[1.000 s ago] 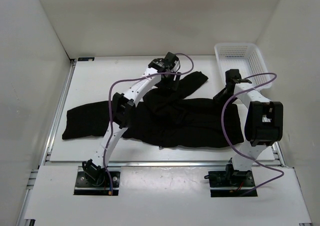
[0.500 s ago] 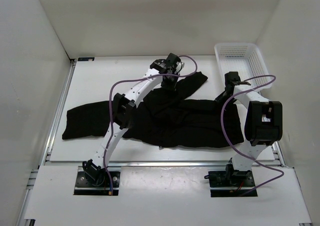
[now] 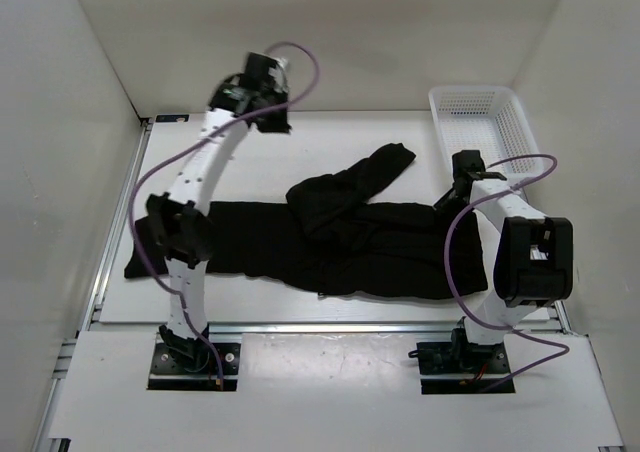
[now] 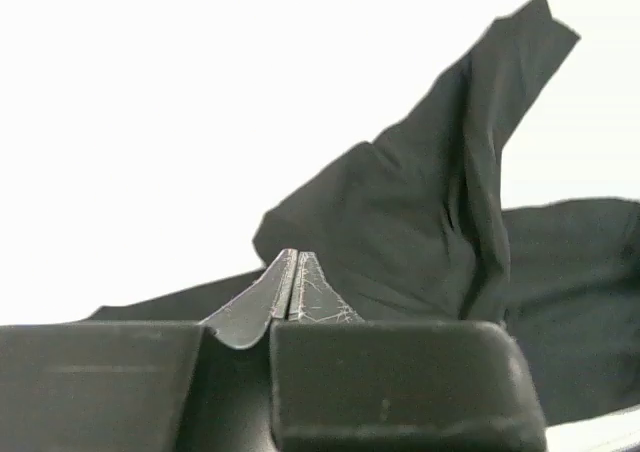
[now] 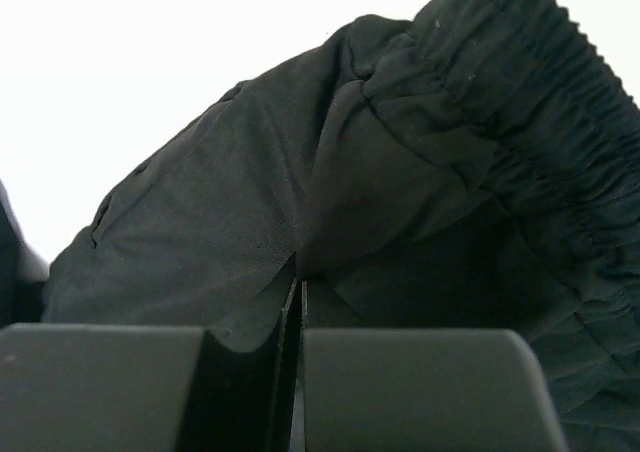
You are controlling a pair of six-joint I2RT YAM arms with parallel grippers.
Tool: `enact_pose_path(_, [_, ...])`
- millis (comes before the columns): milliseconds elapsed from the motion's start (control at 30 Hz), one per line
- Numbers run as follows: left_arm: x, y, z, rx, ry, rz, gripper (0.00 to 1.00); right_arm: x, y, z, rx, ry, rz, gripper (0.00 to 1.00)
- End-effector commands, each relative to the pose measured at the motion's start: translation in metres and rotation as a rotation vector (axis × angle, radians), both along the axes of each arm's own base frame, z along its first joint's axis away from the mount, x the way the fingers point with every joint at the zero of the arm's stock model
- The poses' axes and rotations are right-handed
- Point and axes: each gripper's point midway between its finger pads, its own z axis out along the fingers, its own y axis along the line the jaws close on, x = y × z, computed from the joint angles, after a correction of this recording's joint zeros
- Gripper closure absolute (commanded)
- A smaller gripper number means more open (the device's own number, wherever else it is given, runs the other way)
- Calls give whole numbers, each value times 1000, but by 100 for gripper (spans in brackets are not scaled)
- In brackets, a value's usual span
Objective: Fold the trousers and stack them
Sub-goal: Flatten the trousers out
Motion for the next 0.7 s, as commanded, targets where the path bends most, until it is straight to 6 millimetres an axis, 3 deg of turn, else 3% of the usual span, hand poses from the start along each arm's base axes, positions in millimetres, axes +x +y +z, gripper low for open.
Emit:
enact_pose_path(0, [-1, 11, 45, -57, -83, 15, 90, -7, -4, 7, -32, -19, 40, 100])
enact_pose_path(33, [1, 10, 60, -69, -111, 15, 83, -6, -2, 10, -22, -28, 44, 100])
enact_pose_path(67, [4, 4, 62, -72, -117, 6, 75, -7, -3, 9, -26, -27, 52, 100])
enact_pose_path(100, [14, -3, 43, -66, -82, -3, 53, -7, 0, 10, -14, -27, 57, 100])
enact_pose_path(167, [16, -25, 41, -106, -77, -36, 40, -7, 3, 10, -14, -27, 66, 100])
enact_pose_path(200, [20, -31, 25, -108, -50, -49, 33, -12, 2, 8, -14, -6, 66, 100])
enact_pose_path(233, [16, -46, 21, -124, -36, -69, 27, -15, 1, 7, -23, 6, 63, 100])
enact_pose_path(267, [16, -54, 22, -128, -43, -82, 25, -15, 1, 10, -23, 8, 63, 100])
enact_pose_path(300, [15, -61, 10, -120, -23, -93, 21, -17, -1, 9, -34, 17, 59, 100])
enact_pose_path(367, [7, -77, 15, -110, -44, -114, 18, -20, -2, 11, -34, 22, 59, 100])
enact_pose_path(467, [-1, -98, 7, -88, -52, -163, 9, -23, 0, 11, -29, 22, 71, 100])
enact_pose_path(567, [-16, -119, -21, -59, 3, -205, 7, -28, 7, 16, -26, 25, 85, 100])
enact_pose_path(667, [-17, -124, -43, -45, 42, -207, 6, -35, 9, 12, -25, 51, 62, 100])
